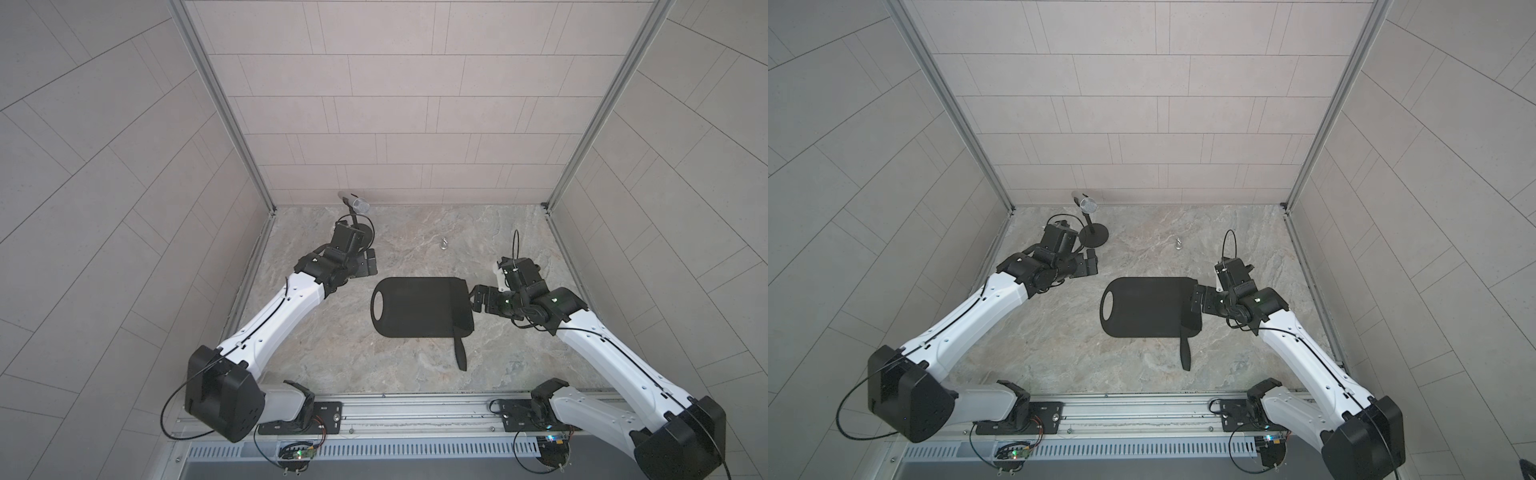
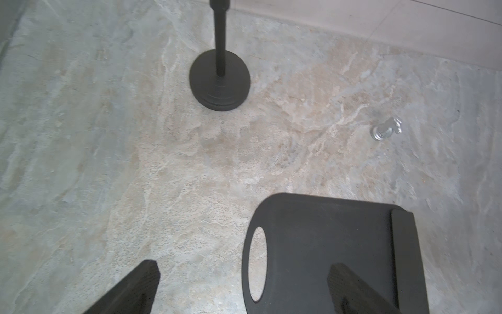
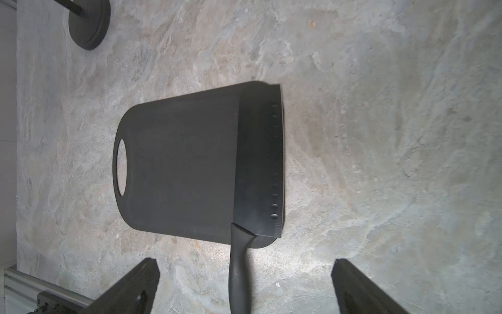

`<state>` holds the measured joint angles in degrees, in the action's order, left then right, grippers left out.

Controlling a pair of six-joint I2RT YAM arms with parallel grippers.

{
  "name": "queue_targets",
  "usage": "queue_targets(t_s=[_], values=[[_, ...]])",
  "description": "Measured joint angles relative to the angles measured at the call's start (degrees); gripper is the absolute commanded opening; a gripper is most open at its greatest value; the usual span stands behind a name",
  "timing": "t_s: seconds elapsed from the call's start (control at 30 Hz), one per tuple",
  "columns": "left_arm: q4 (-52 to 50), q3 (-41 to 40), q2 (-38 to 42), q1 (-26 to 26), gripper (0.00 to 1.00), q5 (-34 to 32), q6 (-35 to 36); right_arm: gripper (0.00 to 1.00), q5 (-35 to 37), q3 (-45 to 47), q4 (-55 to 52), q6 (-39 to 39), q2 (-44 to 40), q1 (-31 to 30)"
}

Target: Align the knife with the edge of the cutting board

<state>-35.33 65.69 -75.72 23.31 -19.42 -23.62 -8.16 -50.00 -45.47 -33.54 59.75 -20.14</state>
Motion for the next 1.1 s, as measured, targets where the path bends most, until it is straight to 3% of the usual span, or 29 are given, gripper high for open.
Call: queue_targets(t_s=[0.27,0.63,1.1], values=[[7.0,-6.7,2.8,-7.3,1.0,-4.4,-0.9,1.0,-3.6,-2.3,3.3,4.4,4.3,14.5],[21.6,-18.5,4.5,-9.4,1.0,-15.0,1.4,1.0,3.8,2.1,19.2,3.1,4.4,26.5],[37.9,-25.7,3.2,-10.2,1.0,-22.5,10.8,1.0,16.2,14.1,42.4,6.3,4.4,31.4]])
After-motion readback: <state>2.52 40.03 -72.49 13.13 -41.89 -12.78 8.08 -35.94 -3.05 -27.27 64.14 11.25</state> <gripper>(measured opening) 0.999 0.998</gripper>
